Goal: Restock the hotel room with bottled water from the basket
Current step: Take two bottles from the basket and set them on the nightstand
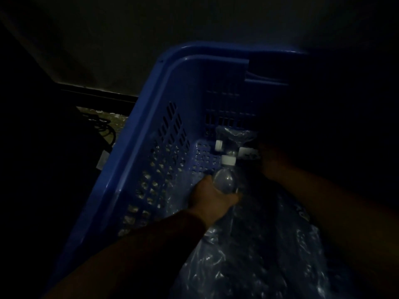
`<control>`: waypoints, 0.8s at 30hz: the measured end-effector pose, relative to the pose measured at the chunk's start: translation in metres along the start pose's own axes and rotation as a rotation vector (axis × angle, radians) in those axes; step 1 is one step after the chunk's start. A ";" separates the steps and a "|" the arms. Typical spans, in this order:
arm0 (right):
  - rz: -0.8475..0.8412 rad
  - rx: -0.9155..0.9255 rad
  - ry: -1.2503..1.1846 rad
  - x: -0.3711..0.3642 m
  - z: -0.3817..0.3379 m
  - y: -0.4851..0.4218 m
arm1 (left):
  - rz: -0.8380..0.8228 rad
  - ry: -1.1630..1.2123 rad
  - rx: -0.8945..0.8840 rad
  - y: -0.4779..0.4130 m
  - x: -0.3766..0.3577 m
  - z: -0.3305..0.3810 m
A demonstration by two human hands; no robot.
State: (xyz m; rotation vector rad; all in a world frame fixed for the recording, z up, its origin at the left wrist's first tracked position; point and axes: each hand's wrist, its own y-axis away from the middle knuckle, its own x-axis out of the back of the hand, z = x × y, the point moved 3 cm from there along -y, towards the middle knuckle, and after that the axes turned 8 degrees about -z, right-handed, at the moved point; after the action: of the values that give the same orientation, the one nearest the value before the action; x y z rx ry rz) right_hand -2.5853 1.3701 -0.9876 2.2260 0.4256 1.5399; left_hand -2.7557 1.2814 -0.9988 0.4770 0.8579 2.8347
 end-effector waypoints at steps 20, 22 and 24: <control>0.036 -0.144 -1.238 -0.014 -0.017 0.122 | -0.112 0.408 0.107 0.040 0.009 0.046; -0.014 -0.147 -1.226 0.010 -0.024 0.153 | -0.128 0.491 0.111 0.064 0.016 0.070; -0.032 -0.126 -1.153 0.040 -0.036 0.191 | -0.167 0.543 0.101 0.097 0.023 0.104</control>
State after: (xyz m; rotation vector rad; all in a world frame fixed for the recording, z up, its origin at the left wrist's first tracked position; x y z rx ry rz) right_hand -2.6003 1.2274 -0.8510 2.5190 -0.0050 0.0880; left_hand -2.7465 1.2597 -0.8562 -0.3646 1.0654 2.8014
